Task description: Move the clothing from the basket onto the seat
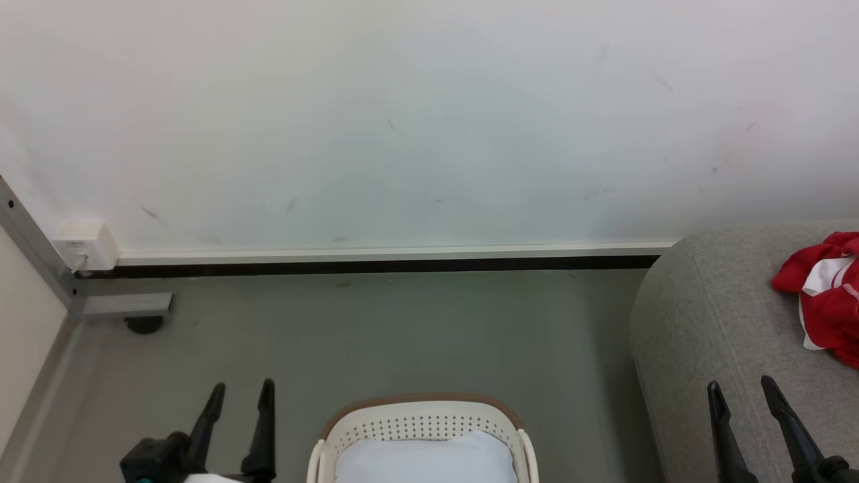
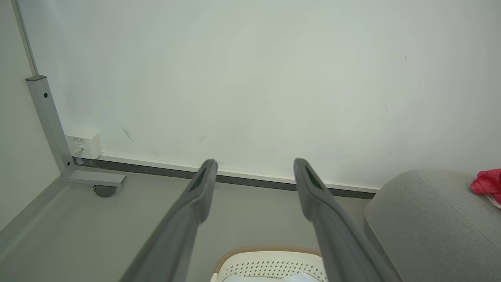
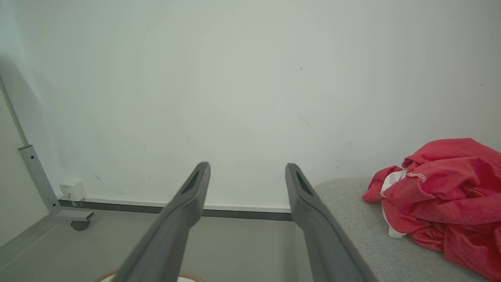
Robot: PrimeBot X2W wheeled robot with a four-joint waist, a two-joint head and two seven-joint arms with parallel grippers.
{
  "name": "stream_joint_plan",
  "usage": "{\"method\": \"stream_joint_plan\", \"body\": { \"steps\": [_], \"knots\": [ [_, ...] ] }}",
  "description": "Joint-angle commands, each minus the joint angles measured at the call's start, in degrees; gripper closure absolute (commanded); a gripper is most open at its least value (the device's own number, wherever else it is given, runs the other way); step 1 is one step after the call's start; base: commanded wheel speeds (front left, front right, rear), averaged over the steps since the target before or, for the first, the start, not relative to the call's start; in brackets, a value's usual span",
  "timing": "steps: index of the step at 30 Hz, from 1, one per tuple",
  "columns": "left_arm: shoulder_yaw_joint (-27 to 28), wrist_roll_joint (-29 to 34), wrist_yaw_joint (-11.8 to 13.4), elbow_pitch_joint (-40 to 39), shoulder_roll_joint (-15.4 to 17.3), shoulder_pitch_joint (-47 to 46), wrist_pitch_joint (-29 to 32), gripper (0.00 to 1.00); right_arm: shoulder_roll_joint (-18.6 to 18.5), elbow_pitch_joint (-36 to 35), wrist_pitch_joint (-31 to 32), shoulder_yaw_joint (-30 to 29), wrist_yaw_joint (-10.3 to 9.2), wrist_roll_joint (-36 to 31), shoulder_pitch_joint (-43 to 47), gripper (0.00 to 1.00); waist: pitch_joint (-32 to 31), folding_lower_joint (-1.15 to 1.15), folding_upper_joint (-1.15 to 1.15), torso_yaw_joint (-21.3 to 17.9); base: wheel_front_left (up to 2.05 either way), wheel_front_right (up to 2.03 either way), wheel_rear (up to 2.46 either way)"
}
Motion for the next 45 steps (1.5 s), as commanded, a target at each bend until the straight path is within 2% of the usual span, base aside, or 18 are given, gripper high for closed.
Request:
{"method": "stream_joint_plan", "body": {
  "steps": [1,15,16,20,45],
  "knots": [
    [0.1,1.0,-0.2,0.0,-0.2,0.8,0.0,0.00,0.1,-0.3,-0.2,-0.2,-0.13,-0.5,0.0,0.00,0.0,0.01,0.00,-0.1,0.00,0.00,0.00],
    [-0.6,0.4,-0.3,-0.5,-0.3,0.8,0.0,0.00,0.7,0.0,-0.2,-0.2,-0.14,0.4,-0.4,0.00,-0.1,0.01,0.00,0.3,0.00,0.00,0.00],
    [-0.7,0.5,-0.1,-0.3,-0.6,0.2,0.0,1.00,0.6,0.0,0.0,-0.1,0.00,0.0,-0.2,1.00,-0.1,0.01,0.00,0.3,0.00,0.00,0.00],
    [-1.0,0.3,-0.1,1.4,-0.9,1.2,0.2,1.00,1.3,1.6,0.2,0.1,0.01,0.1,0.6,1.00,-0.1,0.01,0.00,0.3,0.00,0.00,0.00],
    [1.6,-24.4,-0.2,0.0,-1.1,-0.3,6.9,1.00,1.4,4.2,6.0,-1.6,-0.02,25.1,-3.1,1.00,0.3,0.01,0.00,-0.2,0.00,0.00,0.00]
  ]
}}
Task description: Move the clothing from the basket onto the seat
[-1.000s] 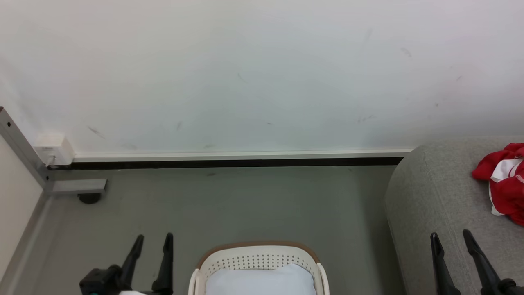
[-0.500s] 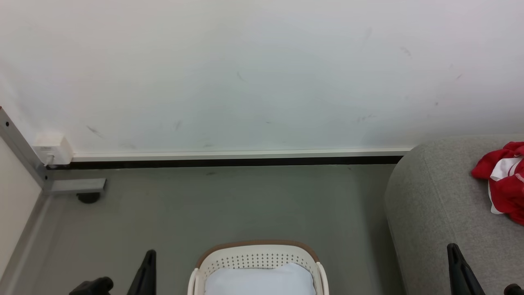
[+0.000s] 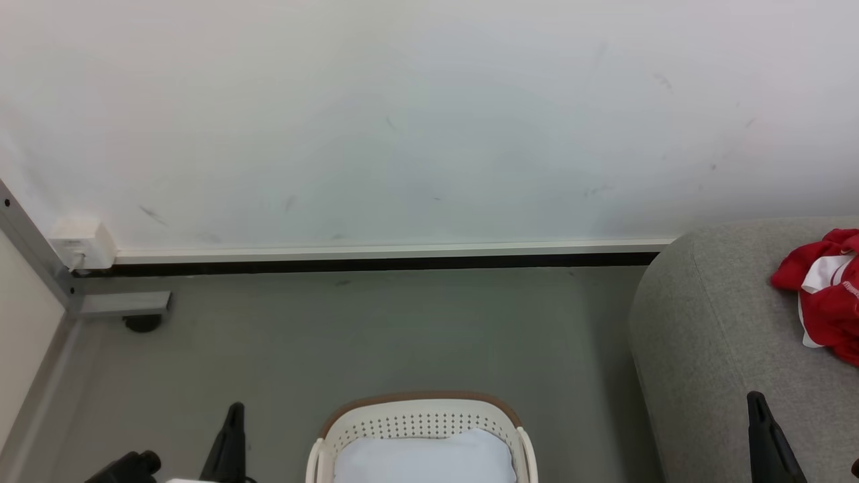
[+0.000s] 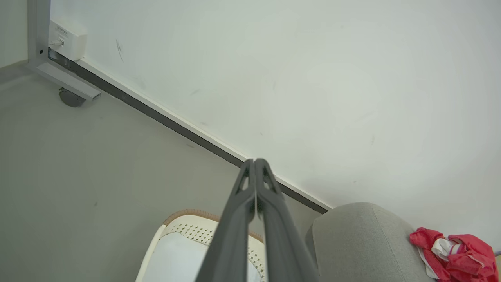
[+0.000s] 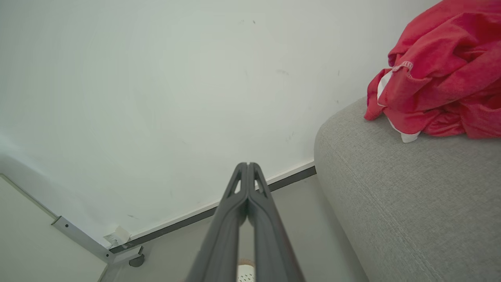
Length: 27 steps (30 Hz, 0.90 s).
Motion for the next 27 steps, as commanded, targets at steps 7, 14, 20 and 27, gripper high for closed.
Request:
{"method": "stream_joint_plan", "body": {
  "steps": [7,14,20,27],
  "knots": [
    [0.9,-7.1,-0.1,-1.3,0.2,-1.8,1.9,1.00,-0.1,0.1,1.6,-0.9,-0.04,7.0,-2.7,1.00,0.1,0.00,0.00,-0.1,0.00,0.00,0.00],
    [1.8,-14.6,-0.1,-1.7,0.2,-2.2,3.9,1.00,0.1,0.9,3.6,-1.6,-0.05,14.4,-3.8,1.00,0.3,0.00,0.00,-0.3,0.00,0.00,0.00],
    [2.2,-18.6,-0.1,-2.0,0.2,-2.4,5.1,1.00,0.2,1.4,4.6,-2.0,-0.05,18.4,-4.3,1.00,0.4,0.00,0.00,-0.4,0.00,0.00,0.00],
    [2.6,-23.2,-0.1,-2.2,0.2,-2.7,6.3,1.00,0.3,1.8,5.8,-2.5,-0.06,22.8,-5.1,1.00,0.6,0.00,0.00,-0.6,0.00,0.00,0.00]
  ]
}}
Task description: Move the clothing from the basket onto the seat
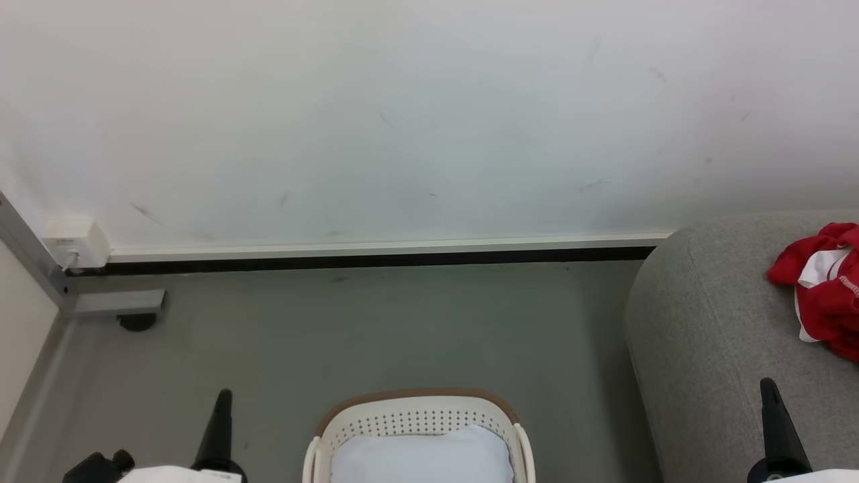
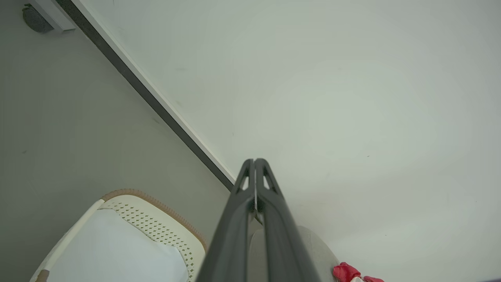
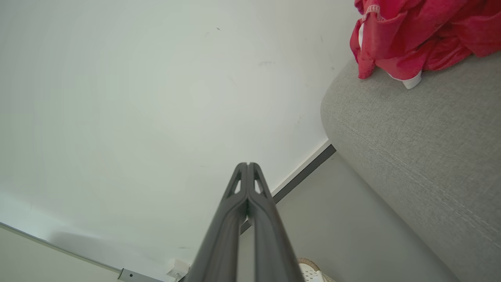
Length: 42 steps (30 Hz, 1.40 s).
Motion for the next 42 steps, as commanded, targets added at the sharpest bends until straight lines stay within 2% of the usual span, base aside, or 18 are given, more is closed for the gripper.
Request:
{"method": "stream_joint_plan", "body": {
  "steps": [1,21,42],
  "knots": [
    [0.3,-1.9,-0.1,-0.8,0.3,-1.3,0.4,1.00,0.0,-0.3,0.4,-0.4,-0.05,1.8,-1.5,1.00,0.0,0.00,0.00,0.0,0.00,0.00,0.00],
    [1.6,-13.3,-0.1,-1.4,0.2,-1.9,3.6,1.00,0.4,1.0,3.5,-1.7,-0.07,12.9,-3.2,1.00,0.4,0.00,0.00,-0.4,0.00,0.00,0.00],
    [2.5,-22.7,-0.2,-1.9,0.1,-2.4,6.2,1.00,0.8,2.1,6.2,-2.9,-0.09,21.9,-4.5,1.00,0.8,0.00,0.00,-0.8,0.00,0.00,0.00]
  ]
}}
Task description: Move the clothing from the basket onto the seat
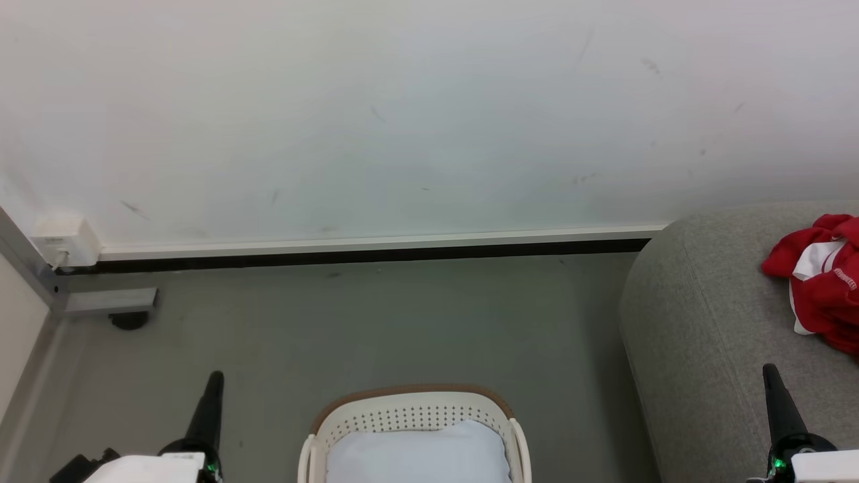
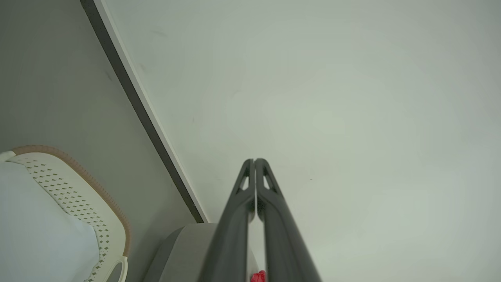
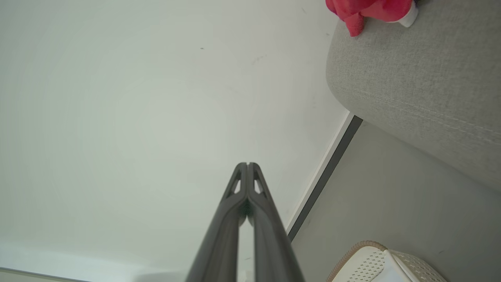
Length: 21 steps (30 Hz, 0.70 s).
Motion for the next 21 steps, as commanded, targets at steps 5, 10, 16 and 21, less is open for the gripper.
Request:
{"method": "stream_joint_plan", "body": {
  "steps": [5,10,16,21],
  "knots": [
    [0.5,-2.9,-0.2,-0.5,0.2,-0.9,0.8,1.00,-0.1,0.2,0.9,-0.5,-0.09,2.8,-1.1,1.00,0.1,0.00,0.00,-0.1,0.00,0.00,0.00],
    [0.8,-5.2,-0.2,-0.6,0.1,-1.0,1.4,1.00,0.0,0.5,1.5,-0.8,-0.10,4.7,-1.5,1.00,0.2,0.00,0.00,-0.2,0.00,0.00,0.00],
    [1.0,-7.4,-0.2,-0.7,0.1,-1.2,2.0,1.00,0.2,0.8,2.2,-1.1,-0.10,7.0,-1.9,1.00,0.3,0.00,0.00,-0.3,0.00,0.00,0.00],
    [1.2,-9.5,-0.2,-0.8,0.1,-1.2,2.6,1.00,0.3,1.0,2.7,-1.4,-0.11,8.8,-2.0,1.00,0.4,0.00,0.00,-0.4,0.00,0.00,0.00]
  ]
}}
